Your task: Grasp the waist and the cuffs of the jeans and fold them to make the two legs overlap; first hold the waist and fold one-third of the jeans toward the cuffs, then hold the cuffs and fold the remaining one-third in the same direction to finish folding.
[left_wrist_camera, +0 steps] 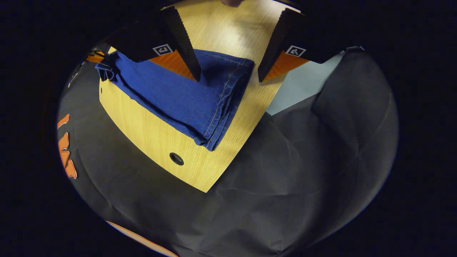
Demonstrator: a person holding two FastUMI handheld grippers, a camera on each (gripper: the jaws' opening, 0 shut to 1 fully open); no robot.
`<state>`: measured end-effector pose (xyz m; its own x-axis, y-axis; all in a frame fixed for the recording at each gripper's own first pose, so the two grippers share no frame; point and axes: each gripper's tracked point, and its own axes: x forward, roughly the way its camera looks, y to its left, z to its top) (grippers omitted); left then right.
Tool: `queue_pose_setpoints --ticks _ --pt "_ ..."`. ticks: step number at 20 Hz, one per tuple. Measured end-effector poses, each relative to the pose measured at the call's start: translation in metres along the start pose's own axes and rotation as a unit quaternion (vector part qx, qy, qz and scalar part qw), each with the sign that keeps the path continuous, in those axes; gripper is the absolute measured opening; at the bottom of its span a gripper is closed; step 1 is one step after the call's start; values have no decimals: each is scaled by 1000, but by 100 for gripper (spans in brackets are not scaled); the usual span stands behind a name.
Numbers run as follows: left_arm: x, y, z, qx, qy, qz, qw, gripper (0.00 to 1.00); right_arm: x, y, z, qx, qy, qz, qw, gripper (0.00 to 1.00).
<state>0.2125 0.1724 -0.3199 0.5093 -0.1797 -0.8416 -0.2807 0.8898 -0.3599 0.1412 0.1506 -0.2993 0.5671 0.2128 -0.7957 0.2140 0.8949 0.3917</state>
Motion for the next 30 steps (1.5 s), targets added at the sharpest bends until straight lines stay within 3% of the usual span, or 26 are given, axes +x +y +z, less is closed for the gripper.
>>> queue_pose_setpoints --ticks 2,5,6,8,12,17,19,20,22,23,25,27,30 --pt "-3 -2 -1 -2 -2 0 1000 98 -7 5 2 13 14 17 1000 20" --pt "-2 0 1 5 -4 3 1000 98 -9 40 1 59 27 100 993 79" --pt "-2 -1 1 6 -3 5 1000 98 -5 34 7 61 19 96 993 99" --pt "1 0 -2 0 2 0 1000 98 -1 25 18 60 -8 77 995 99" --pt "0 -1 5 -5 3 -7 1000 95 -17 16 43 46 -58 75 994 99" --pt "11 -19 -6 44 14 -15 999 98 -40 5 50 44 -78 69 994 99" --pt "12 -36 -3 40 9 -32 999 95 -46 5 45 43 -77 69 994 99" --pt "13 -33 -1 46 8 -9 999 90 -48 6 42 42 -76 72 994 99" --pt "26 -30 0 54 -1 10 998 57 -53 3 39 41 -77 69 994 99" --pt "29 -36 2 47 -6 2 999 40 -55 3 40 40 -79 68 994 99" --pt "28 -43 2 34 -11 -16 999 20 -62 2 44 43 -88 71 993 99" --pt "20 -49 1 16 -18 -46 999 10 -67 0 50 41 -102 69 992 99" --pt "-5 -66 18 9 -60 -74 995 10 -74 -8 57 34 -116 65 991 98"
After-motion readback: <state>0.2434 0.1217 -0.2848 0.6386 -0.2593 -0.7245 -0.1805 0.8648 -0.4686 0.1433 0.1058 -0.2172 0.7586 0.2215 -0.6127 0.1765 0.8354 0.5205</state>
